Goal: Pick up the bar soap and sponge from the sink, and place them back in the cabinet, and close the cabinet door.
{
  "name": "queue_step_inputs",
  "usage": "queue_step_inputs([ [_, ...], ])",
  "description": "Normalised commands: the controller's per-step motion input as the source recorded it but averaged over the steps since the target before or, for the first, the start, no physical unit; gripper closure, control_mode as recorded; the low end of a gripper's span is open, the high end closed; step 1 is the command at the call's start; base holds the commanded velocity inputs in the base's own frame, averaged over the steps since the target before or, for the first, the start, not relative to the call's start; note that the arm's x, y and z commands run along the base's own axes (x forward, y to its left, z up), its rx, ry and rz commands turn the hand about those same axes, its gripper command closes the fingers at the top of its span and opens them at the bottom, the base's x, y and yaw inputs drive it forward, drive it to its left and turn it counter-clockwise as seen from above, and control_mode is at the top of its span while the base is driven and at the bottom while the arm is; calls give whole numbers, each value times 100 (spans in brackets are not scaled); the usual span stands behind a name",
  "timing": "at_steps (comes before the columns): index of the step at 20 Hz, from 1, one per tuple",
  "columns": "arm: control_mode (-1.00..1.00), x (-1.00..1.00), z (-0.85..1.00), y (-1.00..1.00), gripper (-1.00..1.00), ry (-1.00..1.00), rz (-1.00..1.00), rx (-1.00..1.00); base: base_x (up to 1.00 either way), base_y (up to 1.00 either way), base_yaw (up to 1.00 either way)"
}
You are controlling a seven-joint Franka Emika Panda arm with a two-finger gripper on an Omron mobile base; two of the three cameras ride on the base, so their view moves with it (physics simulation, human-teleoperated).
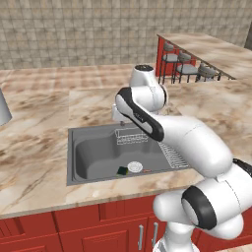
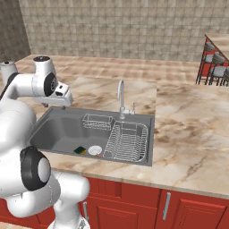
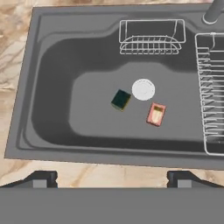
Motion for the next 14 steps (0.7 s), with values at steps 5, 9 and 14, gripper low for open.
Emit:
queue_step_inputs([
  [5, -100, 7, -20, -7, -100, 0, 0, 0, 0, 0, 0],
  [9, -100, 0, -24, -2, -100, 0, 0, 0, 0, 0, 0],
  [14, -100, 0, -22, -3, -100, 0, -8, 0, 0, 0, 0],
])
